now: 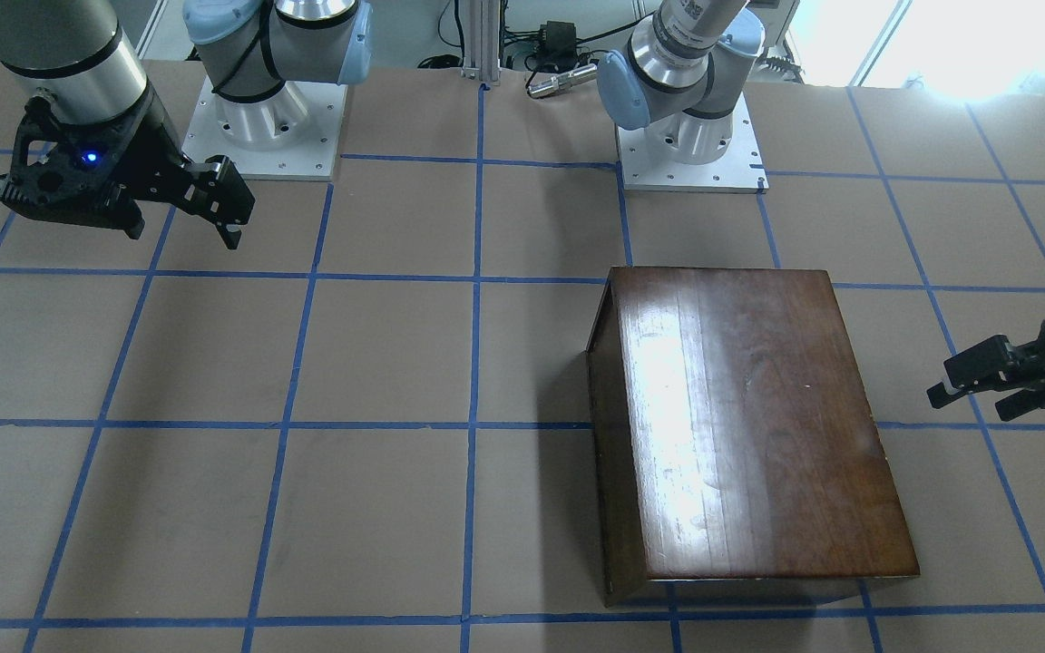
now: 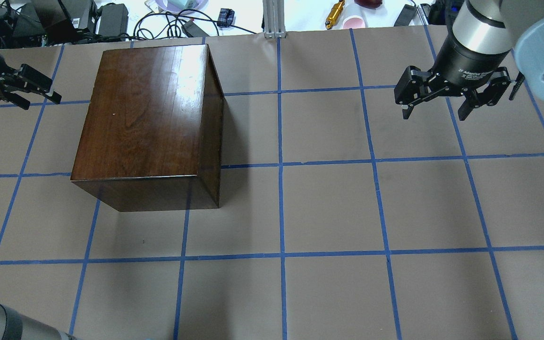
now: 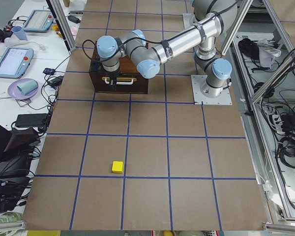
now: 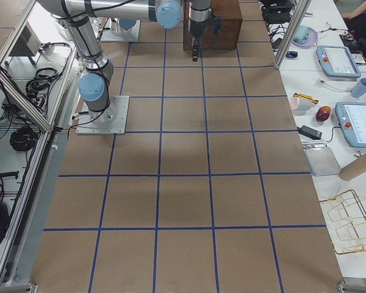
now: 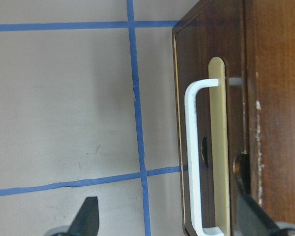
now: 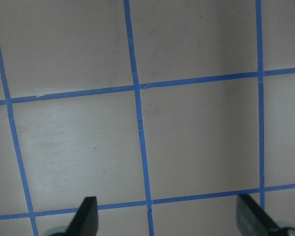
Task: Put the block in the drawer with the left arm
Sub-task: 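Move the left gripper down beside the cabinet to the white drawer handle, then grasp the white drawer handle with the left gripper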
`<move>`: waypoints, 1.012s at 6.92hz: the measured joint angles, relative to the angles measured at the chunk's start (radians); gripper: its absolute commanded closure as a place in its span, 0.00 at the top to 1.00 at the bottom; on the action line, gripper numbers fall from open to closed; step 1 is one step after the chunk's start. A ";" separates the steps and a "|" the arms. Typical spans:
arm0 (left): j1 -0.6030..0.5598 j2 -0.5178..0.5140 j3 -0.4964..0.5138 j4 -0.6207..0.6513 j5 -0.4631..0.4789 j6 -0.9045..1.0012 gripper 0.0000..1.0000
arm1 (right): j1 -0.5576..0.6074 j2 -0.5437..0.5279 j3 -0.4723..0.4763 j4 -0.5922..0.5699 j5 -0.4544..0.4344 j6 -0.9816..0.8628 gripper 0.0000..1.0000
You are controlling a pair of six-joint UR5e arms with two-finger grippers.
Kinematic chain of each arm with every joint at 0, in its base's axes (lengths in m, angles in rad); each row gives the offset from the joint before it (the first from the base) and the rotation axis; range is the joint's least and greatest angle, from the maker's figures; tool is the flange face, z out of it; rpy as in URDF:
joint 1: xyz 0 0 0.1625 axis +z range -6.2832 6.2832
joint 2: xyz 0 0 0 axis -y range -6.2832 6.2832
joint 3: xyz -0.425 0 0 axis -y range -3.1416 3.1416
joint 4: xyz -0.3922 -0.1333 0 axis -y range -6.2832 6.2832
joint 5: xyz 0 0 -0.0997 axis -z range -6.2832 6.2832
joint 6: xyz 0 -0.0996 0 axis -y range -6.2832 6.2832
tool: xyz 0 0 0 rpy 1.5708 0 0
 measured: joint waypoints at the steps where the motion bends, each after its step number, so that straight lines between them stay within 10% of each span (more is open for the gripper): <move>1: 0.007 -0.016 -0.003 0.001 -0.027 0.023 1.00 | 0.000 0.000 0.000 0.000 0.000 0.000 1.00; 7: 0.017 -0.106 -0.033 -0.003 -0.146 0.031 0.98 | 0.000 0.000 0.000 0.000 0.000 0.000 1.00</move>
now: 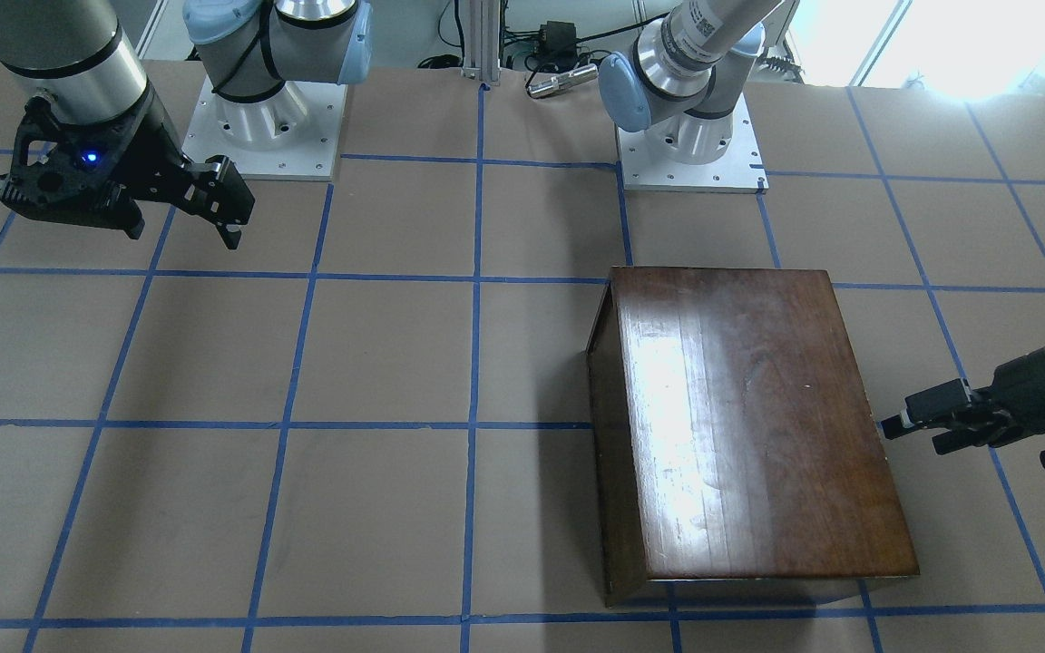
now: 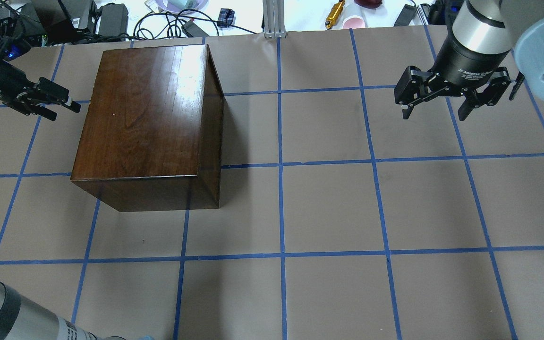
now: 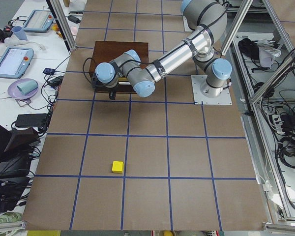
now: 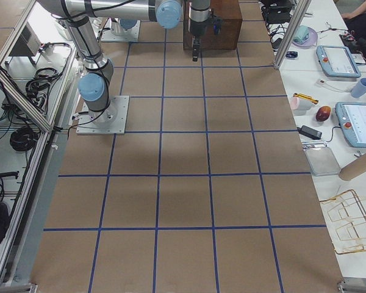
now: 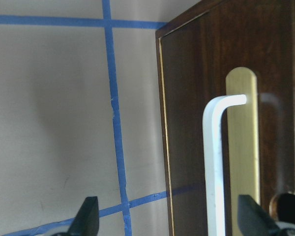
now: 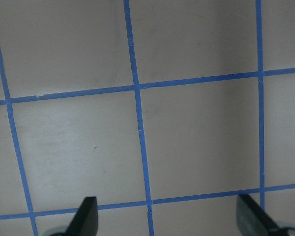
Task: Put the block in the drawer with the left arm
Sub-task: 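Grasp the white drawer handle with the left gripper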
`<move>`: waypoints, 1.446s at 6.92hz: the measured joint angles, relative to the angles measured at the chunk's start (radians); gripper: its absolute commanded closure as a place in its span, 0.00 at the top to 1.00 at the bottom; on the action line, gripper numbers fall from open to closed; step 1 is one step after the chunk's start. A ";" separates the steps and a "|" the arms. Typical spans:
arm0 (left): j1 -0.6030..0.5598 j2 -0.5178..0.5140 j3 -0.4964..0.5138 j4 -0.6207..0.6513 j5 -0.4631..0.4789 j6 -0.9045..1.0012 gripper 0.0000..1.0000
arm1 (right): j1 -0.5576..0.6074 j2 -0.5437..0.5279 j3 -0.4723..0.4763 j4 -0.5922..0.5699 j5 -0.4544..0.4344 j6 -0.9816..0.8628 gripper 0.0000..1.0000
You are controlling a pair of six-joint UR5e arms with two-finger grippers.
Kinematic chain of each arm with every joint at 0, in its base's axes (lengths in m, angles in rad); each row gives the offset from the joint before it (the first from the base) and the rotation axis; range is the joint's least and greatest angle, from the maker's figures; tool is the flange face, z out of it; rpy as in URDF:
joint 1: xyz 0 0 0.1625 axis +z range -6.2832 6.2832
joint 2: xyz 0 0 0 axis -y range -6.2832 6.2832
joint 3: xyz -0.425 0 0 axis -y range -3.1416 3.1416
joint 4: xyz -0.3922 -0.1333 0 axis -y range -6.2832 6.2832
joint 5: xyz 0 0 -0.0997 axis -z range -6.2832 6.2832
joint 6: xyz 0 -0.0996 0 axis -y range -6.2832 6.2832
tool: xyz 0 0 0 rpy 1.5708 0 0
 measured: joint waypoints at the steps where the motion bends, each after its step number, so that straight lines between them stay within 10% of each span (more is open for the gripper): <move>1: 0.000 -0.005 -0.005 -0.002 -0.007 -0.004 0.98 | 0.000 0.000 0.000 0.000 0.000 0.000 1.00; 10: -0.002 -0.014 -0.045 0.003 0.018 -0.004 0.98 | 0.000 0.000 0.000 0.000 0.000 0.000 1.00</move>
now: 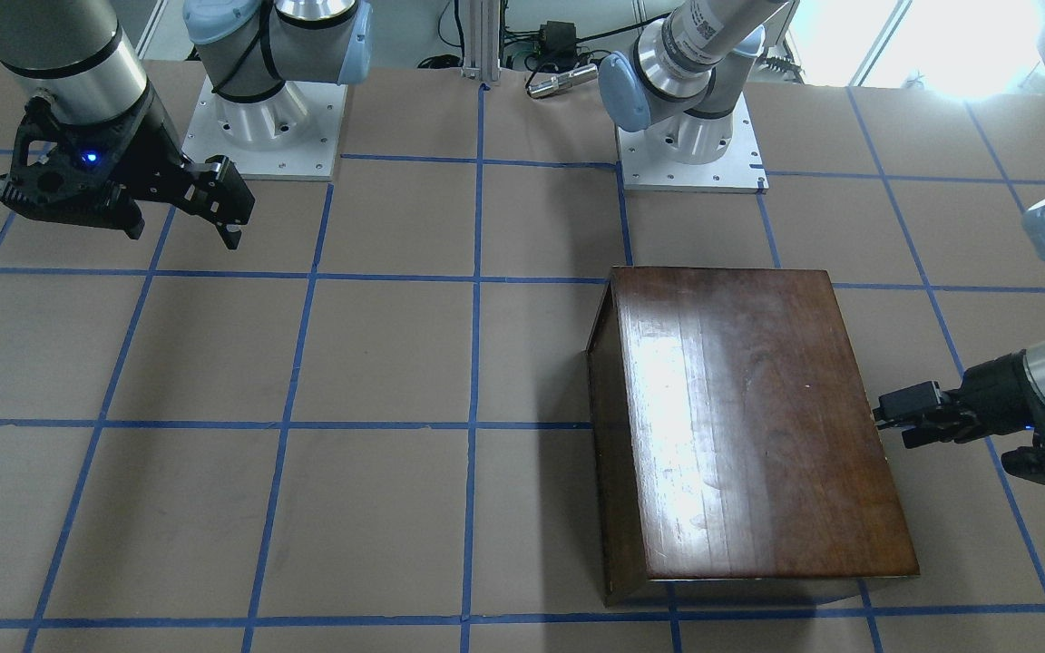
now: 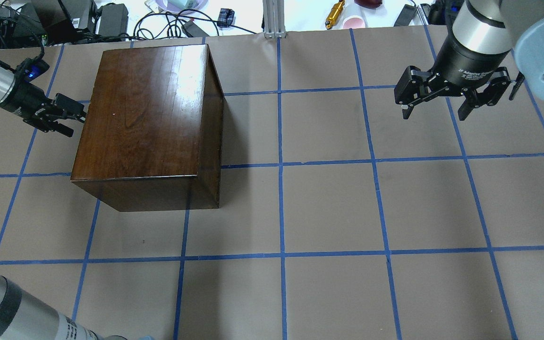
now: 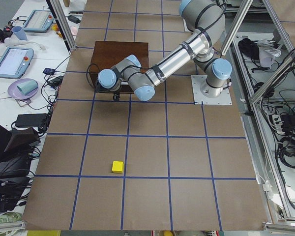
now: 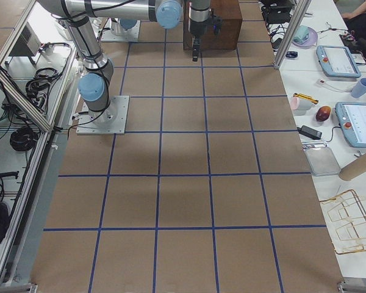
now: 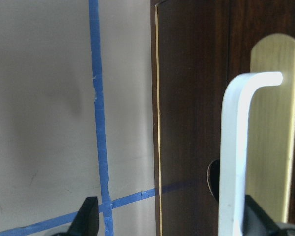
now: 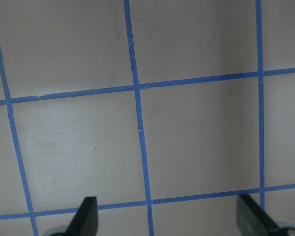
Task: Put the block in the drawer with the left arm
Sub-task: 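Grasp the white drawer handle with the left gripper, then pull the drawer outward from the cabinet with the left gripper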
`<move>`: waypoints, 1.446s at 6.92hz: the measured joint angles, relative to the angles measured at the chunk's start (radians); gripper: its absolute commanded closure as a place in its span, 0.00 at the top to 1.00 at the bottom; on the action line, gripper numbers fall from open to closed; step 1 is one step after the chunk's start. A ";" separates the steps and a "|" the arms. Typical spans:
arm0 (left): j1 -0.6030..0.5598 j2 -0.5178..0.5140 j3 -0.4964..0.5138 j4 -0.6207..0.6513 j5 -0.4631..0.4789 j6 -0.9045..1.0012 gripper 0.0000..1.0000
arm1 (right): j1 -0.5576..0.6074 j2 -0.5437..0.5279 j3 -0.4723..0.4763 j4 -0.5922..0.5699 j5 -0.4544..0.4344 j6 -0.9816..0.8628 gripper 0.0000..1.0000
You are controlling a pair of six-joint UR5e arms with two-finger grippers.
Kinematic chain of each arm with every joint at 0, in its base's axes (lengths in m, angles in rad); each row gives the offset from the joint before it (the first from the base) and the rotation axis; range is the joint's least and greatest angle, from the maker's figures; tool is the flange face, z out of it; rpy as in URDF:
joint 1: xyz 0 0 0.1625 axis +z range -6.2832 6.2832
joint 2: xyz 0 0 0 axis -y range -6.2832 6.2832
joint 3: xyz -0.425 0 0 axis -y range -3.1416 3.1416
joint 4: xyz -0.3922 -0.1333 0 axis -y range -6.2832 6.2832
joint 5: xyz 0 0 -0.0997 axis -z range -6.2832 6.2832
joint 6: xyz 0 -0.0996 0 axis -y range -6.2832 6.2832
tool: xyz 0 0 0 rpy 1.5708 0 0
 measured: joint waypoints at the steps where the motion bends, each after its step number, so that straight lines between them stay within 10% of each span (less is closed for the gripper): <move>1: 0.000 0.000 0.005 0.001 0.024 0.001 0.99 | 0.000 0.000 0.000 0.000 0.000 0.000 1.00; 10: 0.031 0.012 0.016 0.023 0.082 0.012 1.00 | 0.000 0.000 0.000 0.000 0.000 0.000 1.00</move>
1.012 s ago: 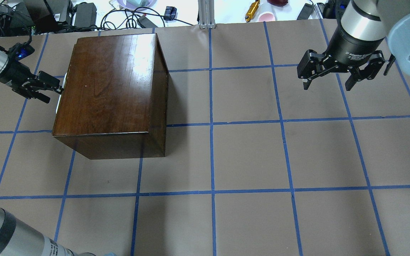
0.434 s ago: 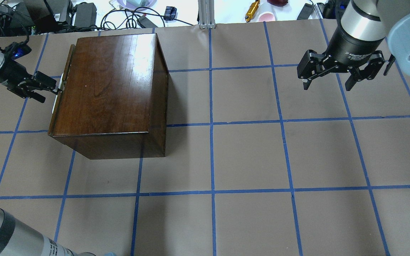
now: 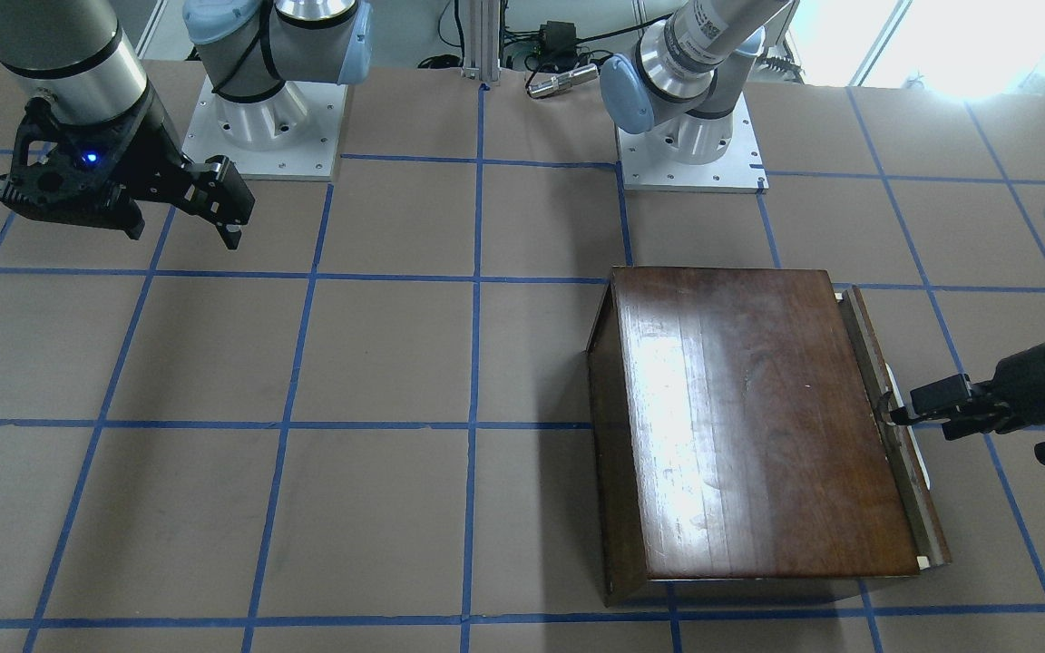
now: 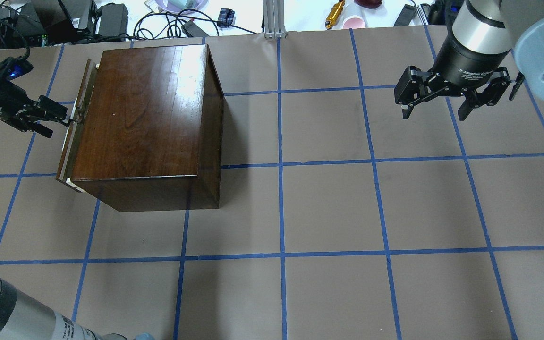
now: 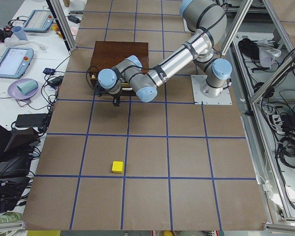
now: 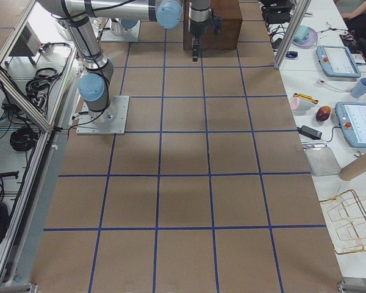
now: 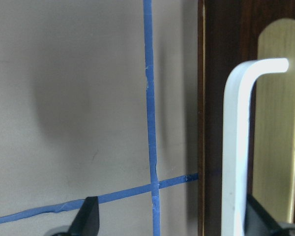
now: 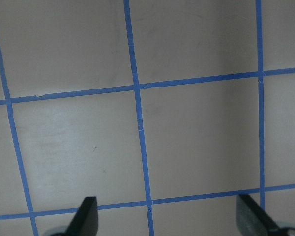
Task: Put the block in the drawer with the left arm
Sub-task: 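Pull the drawer outward from the cabinet with the left gripper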
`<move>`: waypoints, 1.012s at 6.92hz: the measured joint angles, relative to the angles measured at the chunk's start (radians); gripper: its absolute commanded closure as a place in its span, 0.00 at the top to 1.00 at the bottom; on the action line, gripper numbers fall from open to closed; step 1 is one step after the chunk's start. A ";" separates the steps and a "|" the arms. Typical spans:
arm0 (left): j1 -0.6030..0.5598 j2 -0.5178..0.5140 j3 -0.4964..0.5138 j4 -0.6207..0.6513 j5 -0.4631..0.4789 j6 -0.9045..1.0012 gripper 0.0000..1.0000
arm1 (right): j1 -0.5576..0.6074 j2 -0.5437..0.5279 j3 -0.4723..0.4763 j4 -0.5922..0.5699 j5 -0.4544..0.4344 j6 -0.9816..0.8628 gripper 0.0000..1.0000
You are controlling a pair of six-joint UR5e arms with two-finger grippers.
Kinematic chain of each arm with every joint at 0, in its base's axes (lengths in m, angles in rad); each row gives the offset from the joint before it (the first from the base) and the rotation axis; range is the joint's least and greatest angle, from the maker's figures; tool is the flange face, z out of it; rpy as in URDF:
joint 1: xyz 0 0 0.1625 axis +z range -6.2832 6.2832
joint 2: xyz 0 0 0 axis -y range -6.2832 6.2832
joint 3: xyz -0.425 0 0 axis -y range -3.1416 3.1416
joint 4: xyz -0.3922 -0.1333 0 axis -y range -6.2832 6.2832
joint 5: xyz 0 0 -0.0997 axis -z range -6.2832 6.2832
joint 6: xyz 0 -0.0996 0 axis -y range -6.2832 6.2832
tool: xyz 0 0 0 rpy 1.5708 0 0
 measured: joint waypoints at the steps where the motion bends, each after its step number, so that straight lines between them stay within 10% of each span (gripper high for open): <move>1: 0.006 0.001 0.003 0.000 0.000 0.001 1.00 | 0.000 0.000 0.000 0.000 0.000 0.000 1.00; 7: 0.030 -0.003 0.014 0.000 0.001 0.010 1.00 | 0.000 0.000 0.000 0.000 0.000 0.000 1.00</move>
